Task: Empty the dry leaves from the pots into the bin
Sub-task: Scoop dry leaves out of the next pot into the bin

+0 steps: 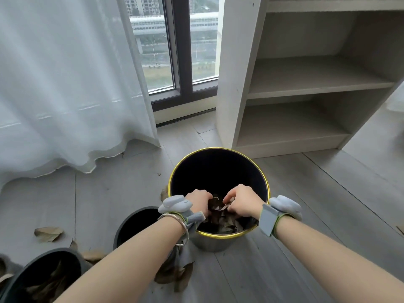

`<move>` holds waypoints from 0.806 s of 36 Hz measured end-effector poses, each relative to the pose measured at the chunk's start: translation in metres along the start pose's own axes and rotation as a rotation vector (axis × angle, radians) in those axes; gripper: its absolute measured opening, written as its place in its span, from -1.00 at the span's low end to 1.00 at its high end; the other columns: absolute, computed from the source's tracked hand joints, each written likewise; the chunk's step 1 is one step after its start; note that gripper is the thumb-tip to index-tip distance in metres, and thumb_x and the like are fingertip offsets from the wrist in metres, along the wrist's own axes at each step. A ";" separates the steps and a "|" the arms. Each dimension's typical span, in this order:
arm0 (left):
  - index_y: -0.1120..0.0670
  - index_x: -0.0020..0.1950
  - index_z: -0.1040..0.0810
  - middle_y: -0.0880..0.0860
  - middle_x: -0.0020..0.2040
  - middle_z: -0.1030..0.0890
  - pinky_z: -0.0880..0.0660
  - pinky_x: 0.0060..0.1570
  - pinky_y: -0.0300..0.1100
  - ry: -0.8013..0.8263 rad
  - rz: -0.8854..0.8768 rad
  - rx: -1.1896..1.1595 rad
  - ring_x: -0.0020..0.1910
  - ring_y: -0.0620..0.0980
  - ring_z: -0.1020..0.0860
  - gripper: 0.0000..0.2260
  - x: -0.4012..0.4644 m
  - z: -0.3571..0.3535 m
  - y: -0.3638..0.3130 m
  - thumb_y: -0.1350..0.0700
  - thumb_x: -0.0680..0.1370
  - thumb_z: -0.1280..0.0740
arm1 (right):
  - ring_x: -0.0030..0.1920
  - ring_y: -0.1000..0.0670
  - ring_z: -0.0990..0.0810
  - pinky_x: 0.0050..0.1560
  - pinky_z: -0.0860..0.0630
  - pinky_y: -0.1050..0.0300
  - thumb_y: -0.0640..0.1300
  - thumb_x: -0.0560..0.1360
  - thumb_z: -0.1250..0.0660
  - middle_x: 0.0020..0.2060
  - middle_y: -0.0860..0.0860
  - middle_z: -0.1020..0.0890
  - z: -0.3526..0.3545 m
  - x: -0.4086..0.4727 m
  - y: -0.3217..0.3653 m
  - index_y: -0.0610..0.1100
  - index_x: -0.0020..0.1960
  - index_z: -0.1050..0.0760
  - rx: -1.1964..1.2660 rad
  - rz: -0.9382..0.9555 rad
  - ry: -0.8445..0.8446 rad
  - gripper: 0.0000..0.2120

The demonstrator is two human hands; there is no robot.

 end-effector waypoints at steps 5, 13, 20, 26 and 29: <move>-0.02 0.27 -0.53 0.02 0.18 -0.61 -0.54 0.12 -0.16 0.039 -0.046 -0.032 0.14 0.02 -0.59 -0.63 0.001 0.002 0.008 0.26 0.50 -0.33 | -0.04 -0.07 -0.64 0.01 -0.58 0.18 -0.34 0.51 -0.29 0.05 -0.11 -0.63 -0.002 0.001 -0.002 -0.13 0.18 -0.58 0.029 -0.035 0.021 -0.71; -0.02 0.12 -0.59 -0.08 0.02 -0.64 -0.54 0.08 -0.19 -0.236 -0.207 -0.210 -0.01 -0.12 -0.59 -0.81 -0.033 0.033 0.029 0.16 0.53 -0.32 | -0.01 -0.11 -0.65 0.09 -0.59 0.00 -0.31 0.51 -0.28 -0.03 -0.13 -0.66 -0.008 0.001 0.011 -0.14 0.12 -0.59 0.101 0.010 -0.089 -0.76; 0.03 -0.05 -0.59 -0.08 -0.17 -0.64 -0.50 -0.15 -0.23 -0.506 -0.125 -0.329 -0.23 -0.11 -0.57 -0.93 -0.071 0.030 0.102 0.09 0.54 -0.32 | -0.44 0.05 -0.59 -0.41 -0.55 0.23 -0.14 0.50 -0.35 -0.37 -0.05 -0.61 -0.026 -0.032 0.086 -0.16 -0.17 -0.56 0.405 0.316 -0.054 -0.89; 0.01 0.22 -0.46 -0.03 0.17 -0.56 -0.44 0.13 -0.17 -0.063 0.097 0.005 0.16 -0.02 -0.52 -0.71 -0.066 -0.015 0.164 -0.06 0.54 -0.27 | 0.05 -0.10 -0.60 0.10 -0.53 0.08 -0.16 0.50 -0.23 0.01 -0.11 -0.64 -0.107 -0.035 0.124 -0.19 0.13 -0.54 -0.104 0.392 0.152 -0.75; 0.07 0.28 -0.37 0.04 0.25 -0.48 -0.43 0.18 -0.07 0.108 0.129 0.093 0.23 0.05 -0.47 -0.61 -0.063 -0.036 0.169 -0.05 0.51 -0.30 | 0.23 -0.19 -0.49 0.19 -0.45 0.02 -0.17 0.53 -0.24 0.23 -0.18 -0.47 -0.146 -0.019 0.124 -0.25 0.27 -0.40 -0.349 0.225 0.281 -0.67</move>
Point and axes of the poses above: each hand's wrist, its own x-axis towards the middle knuckle, its own z-axis out of the back of the hand, y = z × x, the point moved 2 cm from there along x, towards the middle knuckle
